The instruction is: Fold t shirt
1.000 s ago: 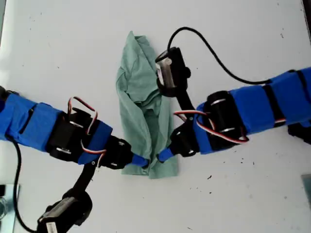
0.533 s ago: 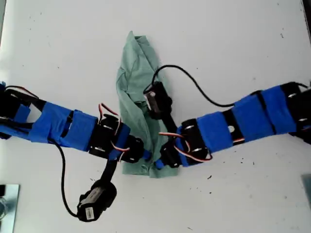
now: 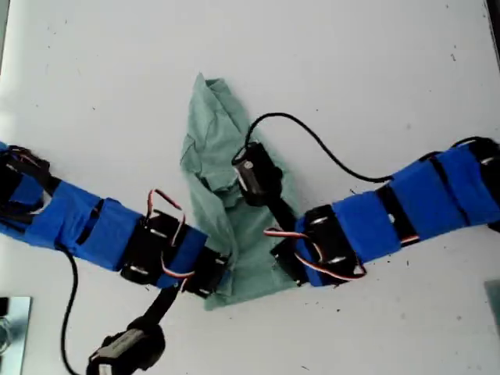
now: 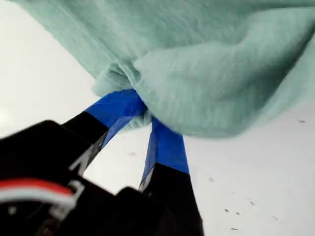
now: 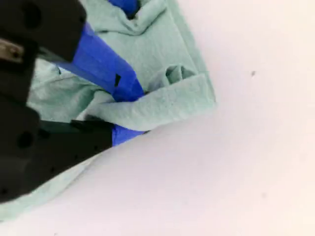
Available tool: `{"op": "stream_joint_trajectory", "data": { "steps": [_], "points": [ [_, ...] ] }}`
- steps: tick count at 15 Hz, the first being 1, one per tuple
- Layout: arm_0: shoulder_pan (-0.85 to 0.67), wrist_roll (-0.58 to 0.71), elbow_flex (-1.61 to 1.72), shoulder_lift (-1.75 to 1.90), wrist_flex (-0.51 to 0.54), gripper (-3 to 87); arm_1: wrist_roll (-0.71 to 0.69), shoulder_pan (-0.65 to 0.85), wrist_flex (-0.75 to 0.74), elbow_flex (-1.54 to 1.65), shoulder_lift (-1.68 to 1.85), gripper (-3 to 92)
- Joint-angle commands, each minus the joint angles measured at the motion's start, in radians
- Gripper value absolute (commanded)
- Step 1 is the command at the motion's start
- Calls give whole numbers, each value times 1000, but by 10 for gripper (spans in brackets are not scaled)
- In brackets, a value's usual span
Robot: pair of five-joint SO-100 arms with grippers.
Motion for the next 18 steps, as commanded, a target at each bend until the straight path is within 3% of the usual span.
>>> {"op": "stream_joint_trajectory", "data": {
  "steps": [1,5,8,12,15,18],
  "points": [
    [77,21,-11,135,-52,-2,-18,-60,28,-14,272,26],
    [97,-14,-11,141,-117,-2,-38,-75,-74,6,285,26],
    [72,-64,-5,238,-52,-2,-86,-5,-91,21,287,26],
    [-178,49,66,391,121,-2,-325,310,-92,-5,293,26],
    [-459,195,206,462,107,-2,-462,541,-207,-2,235,26],
    [-597,247,215,500,130,26,-522,626,-252,-2,213,73]
  ]
}}
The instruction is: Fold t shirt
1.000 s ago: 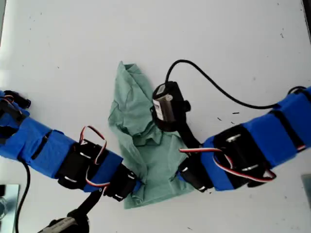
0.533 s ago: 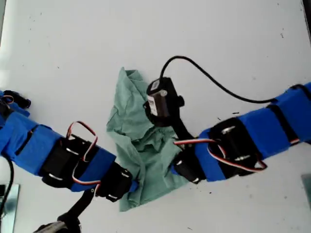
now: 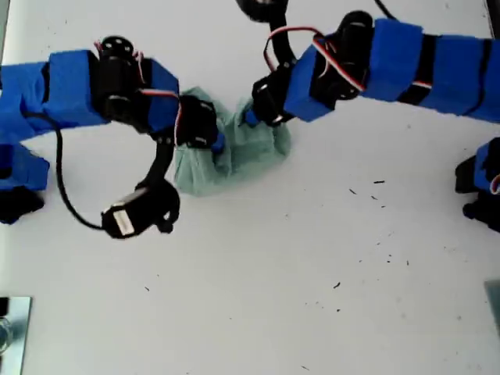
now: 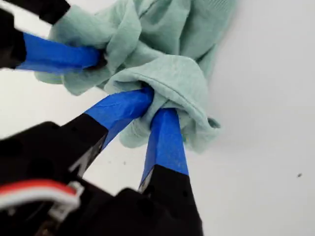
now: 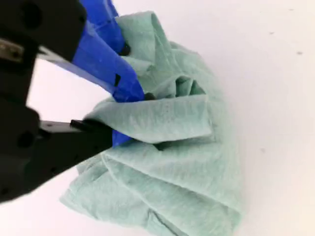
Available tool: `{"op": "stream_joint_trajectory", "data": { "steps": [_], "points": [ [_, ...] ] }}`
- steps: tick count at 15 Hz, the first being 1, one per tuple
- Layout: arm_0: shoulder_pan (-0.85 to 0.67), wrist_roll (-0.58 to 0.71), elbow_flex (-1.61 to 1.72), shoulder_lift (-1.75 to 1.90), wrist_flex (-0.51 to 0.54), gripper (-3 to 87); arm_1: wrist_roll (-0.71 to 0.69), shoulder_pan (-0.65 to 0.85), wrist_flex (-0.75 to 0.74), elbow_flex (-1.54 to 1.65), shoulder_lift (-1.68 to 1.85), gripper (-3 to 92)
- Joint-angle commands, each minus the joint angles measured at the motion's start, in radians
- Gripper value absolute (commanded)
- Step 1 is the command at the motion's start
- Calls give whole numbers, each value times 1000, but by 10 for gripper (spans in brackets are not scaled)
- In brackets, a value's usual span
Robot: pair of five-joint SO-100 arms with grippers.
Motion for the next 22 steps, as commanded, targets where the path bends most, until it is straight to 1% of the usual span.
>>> {"op": "stream_joint_trajectory", "data": {
  "steps": [1,2,3,4,6,7,9,10,11,14,16,17,18,19,20,21,22],
  "points": [
    [-64,41,-5,112,9,144,-84,40,-52,-41,20,187],
    [-87,107,-6,149,-12,292,-152,64,-51,-92,-8,401],
    [-135,156,-3,201,-23,312,-250,94,-75,-127,-21,495],
    [-222,184,29,256,-37,327,-304,140,-77,-190,-49,446],
    [-425,169,153,357,-44,325,-252,262,-153,-186,-57,343],
    [-499,158,219,414,-44,325,-222,302,-176,-184,-58,317],
    [-580,189,331,491,-63,321,-196,334,-176,-183,-58,280],
    [-588,196,388,528,-72,321,-195,331,-158,-173,-58,224],
    [-588,209,445,569,-97,322,-198,324,-147,-156,-58,191],
    [-598,207,561,683,-132,314,-213,310,-121,-150,-52,277],
    [-578,184,672,805,-137,294,-207,327,-26,-126,3,289],
    [-538,164,773,907,-153,283,-193,331,31,-57,84,287],
    [-463,138,900,1039,-186,236,-169,331,61,104,221,252],
    [-354,89,1058,1200,-239,178,-126,330,57,331,394,204],
    [-227,28,1221,1371,-299,81,-78,313,31,583,588,169],
    [-107,-67,1387,1542,-350,2,-51,276,-26,850,796,99],
    [-14,-172,1552,1695,-377,-1,18,239,-72,1103,1008,34]
  ]
}}
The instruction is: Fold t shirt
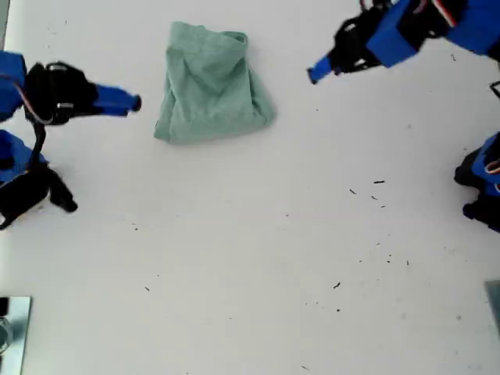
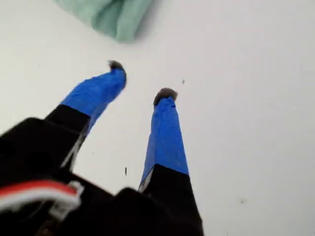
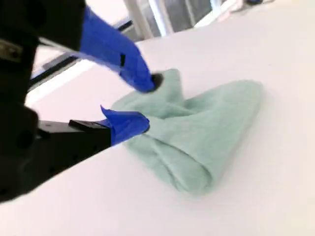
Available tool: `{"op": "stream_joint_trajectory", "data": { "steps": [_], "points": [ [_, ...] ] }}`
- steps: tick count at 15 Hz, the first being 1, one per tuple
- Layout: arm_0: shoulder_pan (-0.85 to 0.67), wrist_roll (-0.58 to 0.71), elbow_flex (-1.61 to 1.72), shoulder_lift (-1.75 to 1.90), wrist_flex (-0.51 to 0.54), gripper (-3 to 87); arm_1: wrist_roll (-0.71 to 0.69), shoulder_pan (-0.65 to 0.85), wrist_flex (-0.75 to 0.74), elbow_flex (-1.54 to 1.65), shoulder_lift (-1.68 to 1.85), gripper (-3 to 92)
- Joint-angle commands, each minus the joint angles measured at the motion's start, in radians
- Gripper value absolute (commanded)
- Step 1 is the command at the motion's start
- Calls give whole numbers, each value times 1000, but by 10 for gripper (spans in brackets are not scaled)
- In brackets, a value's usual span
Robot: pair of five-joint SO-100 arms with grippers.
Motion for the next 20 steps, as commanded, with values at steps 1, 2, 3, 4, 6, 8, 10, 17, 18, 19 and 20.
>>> {"op": "stream_joint_trajectory", "data": {
  "steps": [1,2,3,4,6,8,10,17,18,19,20],
  "points": [
    [210,-213,336,370,-54,-1,141,-92,-103,584,563,27],
    [281,-275,449,520,-40,-1,206,-127,-120,781,756,27],
    [319,-299,528,638,-5,-1,272,-153,-98,934,934,26],
    [327,-302,560,623,-2,-1,316,-163,-66,1072,1112,25],
    [333,-307,583,627,12,48,488,-117,80,1299,1402,29],
    [319,-114,577,629,43,132,474,-153,69,1338,1397,33],
    [327,-110,577,629,41,133,388,-146,67,1341,1397,36],
    [327,-110,577,630,41,133,101,-123,71,1341,1397,35],
    [327,-110,577,630,41,133,101,-123,71,1341,1397,35],
    [327,-110,577,630,41,133,101,-123,71,1341,1397,35],
    [327,-110,577,630,41,133,101,-123,71,1341,1397,35]
  ]
}}
